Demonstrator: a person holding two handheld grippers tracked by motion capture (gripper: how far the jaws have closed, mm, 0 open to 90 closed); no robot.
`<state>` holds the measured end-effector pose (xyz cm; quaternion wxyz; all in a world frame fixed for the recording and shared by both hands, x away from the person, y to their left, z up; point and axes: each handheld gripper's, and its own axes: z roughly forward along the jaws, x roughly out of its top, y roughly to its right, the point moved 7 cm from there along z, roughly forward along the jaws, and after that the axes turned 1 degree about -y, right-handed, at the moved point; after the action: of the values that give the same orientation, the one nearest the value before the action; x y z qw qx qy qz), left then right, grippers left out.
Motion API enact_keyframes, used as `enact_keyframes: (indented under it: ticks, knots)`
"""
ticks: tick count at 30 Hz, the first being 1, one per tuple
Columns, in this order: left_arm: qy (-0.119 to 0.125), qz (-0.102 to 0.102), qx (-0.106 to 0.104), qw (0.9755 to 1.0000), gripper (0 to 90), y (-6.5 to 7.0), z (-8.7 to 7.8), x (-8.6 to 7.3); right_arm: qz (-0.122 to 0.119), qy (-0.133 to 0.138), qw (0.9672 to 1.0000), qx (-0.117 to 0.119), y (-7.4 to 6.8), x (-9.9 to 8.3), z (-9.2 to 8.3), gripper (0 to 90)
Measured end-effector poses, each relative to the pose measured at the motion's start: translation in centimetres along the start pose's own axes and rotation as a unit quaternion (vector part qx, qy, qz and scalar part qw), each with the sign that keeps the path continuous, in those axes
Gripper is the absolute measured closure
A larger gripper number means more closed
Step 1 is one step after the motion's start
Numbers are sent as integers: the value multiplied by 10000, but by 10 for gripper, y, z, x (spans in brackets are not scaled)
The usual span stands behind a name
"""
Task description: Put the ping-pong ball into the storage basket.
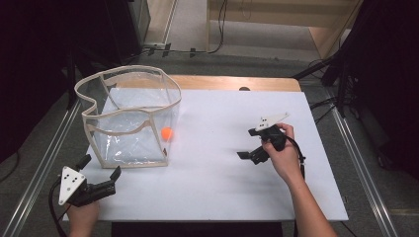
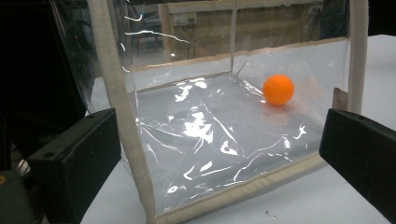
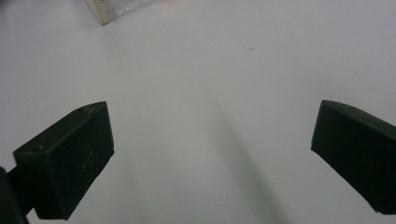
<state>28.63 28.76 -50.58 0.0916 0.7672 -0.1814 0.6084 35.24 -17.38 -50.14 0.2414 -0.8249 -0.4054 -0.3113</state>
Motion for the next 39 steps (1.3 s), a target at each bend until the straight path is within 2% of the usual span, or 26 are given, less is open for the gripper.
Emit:
enact_keyframes:
  ticks: [20,39]
  knots:
    - [-1,-1,7,10000,0,0,0,0,333,454,9981,-258,9,-43,-20,0]
    - [-12,6,13,10000,0,1,0,0,677,929,9923,-463,13,-85,-45,0]
